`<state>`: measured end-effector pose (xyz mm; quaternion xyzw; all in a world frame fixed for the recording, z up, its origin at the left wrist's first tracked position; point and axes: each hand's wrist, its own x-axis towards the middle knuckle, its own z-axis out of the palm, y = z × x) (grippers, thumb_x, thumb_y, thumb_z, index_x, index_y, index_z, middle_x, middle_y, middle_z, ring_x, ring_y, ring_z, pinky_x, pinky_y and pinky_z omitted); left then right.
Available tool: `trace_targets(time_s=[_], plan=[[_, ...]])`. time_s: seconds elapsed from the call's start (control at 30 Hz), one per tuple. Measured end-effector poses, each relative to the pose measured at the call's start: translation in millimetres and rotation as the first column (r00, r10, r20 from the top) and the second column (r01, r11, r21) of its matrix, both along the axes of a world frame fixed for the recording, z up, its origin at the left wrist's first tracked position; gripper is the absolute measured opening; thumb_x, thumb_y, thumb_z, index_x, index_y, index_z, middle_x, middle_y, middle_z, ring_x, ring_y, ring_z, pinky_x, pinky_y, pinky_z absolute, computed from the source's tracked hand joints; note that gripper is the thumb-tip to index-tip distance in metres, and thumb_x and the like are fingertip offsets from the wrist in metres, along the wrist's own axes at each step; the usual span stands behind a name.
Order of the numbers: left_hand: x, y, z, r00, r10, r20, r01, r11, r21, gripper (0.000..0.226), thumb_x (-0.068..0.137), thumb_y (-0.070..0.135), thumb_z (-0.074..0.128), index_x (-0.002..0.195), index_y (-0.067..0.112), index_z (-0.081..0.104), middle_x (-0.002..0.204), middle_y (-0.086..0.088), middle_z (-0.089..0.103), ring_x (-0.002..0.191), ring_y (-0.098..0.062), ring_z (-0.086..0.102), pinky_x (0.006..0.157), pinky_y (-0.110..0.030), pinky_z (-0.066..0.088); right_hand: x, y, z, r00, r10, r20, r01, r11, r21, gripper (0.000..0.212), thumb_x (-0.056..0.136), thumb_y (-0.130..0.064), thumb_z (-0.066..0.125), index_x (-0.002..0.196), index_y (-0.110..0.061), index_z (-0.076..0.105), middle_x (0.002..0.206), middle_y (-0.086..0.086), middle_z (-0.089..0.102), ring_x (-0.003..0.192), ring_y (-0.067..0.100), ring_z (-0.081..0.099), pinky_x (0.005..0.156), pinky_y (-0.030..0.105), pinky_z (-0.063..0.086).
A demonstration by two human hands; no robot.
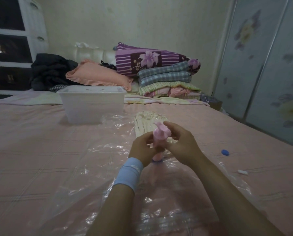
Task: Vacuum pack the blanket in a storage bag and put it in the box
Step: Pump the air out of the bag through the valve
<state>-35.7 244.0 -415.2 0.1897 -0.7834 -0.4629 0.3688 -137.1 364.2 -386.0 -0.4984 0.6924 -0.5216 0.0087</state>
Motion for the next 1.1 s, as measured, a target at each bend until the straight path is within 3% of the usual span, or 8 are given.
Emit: trace_targets(time_s=[0.2,0.3,0.4,0.6,0.7,0.8,1.0,1.1], plan=[[-2,1,-3,1.000,0.005,0.024,-0.005,1.000,0.009,0.054,0.065,0.012,0.083,0.109,0.033,0.060,0.103,0.019,0.065,0.097,0.002,0.061,0.078,-0.015,0.051,4,-3,-5,0.999,0.001,0.048,0.000,1.000,-0.030,0.044,0.066,-0.025,0.092,0.100,-0.031,0.064,0.096,-0.016,0.069,0.089,-0.001,0.063,0.068,0.011,0.049],[-1,-4,0,0.995,-0.095,0.040,0.095,0.995,-0.010,0.055,0.071,0.005,0.077,0.119,0.028,0.062,0.112,0.015,0.067,0.105,-0.003,0.061,0.093,-0.027,0.053,0,-1,-2,0.998,0.025,0.051,-0.023,0.999,-0.044,0.041,0.070,-0.028,0.091,0.105,-0.032,0.069,0.099,-0.019,0.072,0.093,0.001,0.066,0.077,0.021,0.054],[-1,-5,1,0.998,-0.058,0.035,0.059,0.998,-0.036,0.045,0.072,0.006,0.077,0.114,0.023,0.070,0.102,0.010,0.073,0.096,-0.006,0.067,0.090,-0.033,0.056,-3,-1,1,0.996,0.065,0.062,-0.061,0.996,-0.063,0.040,0.077,-0.031,0.087,0.112,-0.032,0.070,0.107,-0.017,0.073,0.102,0.002,0.066,0.087,0.024,0.053],[-3,-2,-1,0.999,0.044,0.025,-0.043,0.998,-0.037,0.038,0.069,0.016,0.081,0.100,0.027,0.061,0.095,0.014,0.068,0.088,-0.002,0.063,0.071,-0.014,0.052,5,-7,-8,1.000,0.005,0.028,-0.004,1.000,-0.028,0.050,0.071,-0.030,0.089,0.111,-0.038,0.061,0.111,-0.019,0.066,0.100,-0.005,0.061,0.078,0.013,0.047],[-2,-4,-2,0.997,-0.069,0.036,0.068,0.998,0.020,0.056,0.066,0.011,0.082,0.114,0.029,0.058,0.108,0.014,0.066,0.101,-0.004,0.062,0.087,-0.026,0.055,2,-7,-7,0.993,0.001,0.115,0.008,0.997,-0.076,0.047,0.069,-0.028,0.091,0.108,-0.035,0.065,0.102,-0.019,0.071,0.096,-0.003,0.065,0.080,0.019,0.053],[-2,-7,-1,0.991,-0.074,0.109,0.079,0.996,-0.036,0.051,0.073,0.008,0.075,0.118,0.031,0.061,0.110,0.014,0.068,0.103,-0.008,0.063,0.095,-0.037,0.053,-3,-6,-4,0.988,0.036,0.153,-0.024,0.997,-0.079,0.043,0.072,-0.027,0.090,0.109,-0.032,0.068,0.104,-0.015,0.074,0.100,0.003,0.068,0.086,0.030,0.056],[-3,-5,1,0.993,0.063,0.102,-0.059,0.997,-0.043,0.039,0.066,0.018,0.082,0.097,0.029,0.060,0.093,0.014,0.066,0.086,-0.005,0.063,0.072,-0.019,0.051,1,-10,-7,0.992,0.062,0.112,-0.057,0.997,-0.045,0.048,0.071,-0.029,0.090,0.113,-0.035,0.068,0.111,-0.014,0.069,0.101,0.001,0.065,0.081,0.018,0.047],[-5,-4,-3,0.996,-0.008,0.094,0.007,1.000,0.009,0.052,0.065,0.015,0.083,0.108,0.025,0.055,0.103,0.012,0.064,0.093,-0.002,0.060,0.079,-0.023,0.053,-2,-10,-10,0.988,0.034,0.150,-0.025,0.998,-0.059,0.048,0.067,-0.029,0.092,0.108,-0.033,0.066,0.103,-0.012,0.072,0.098,0.007,0.067,0.078,0.021,0.050]])
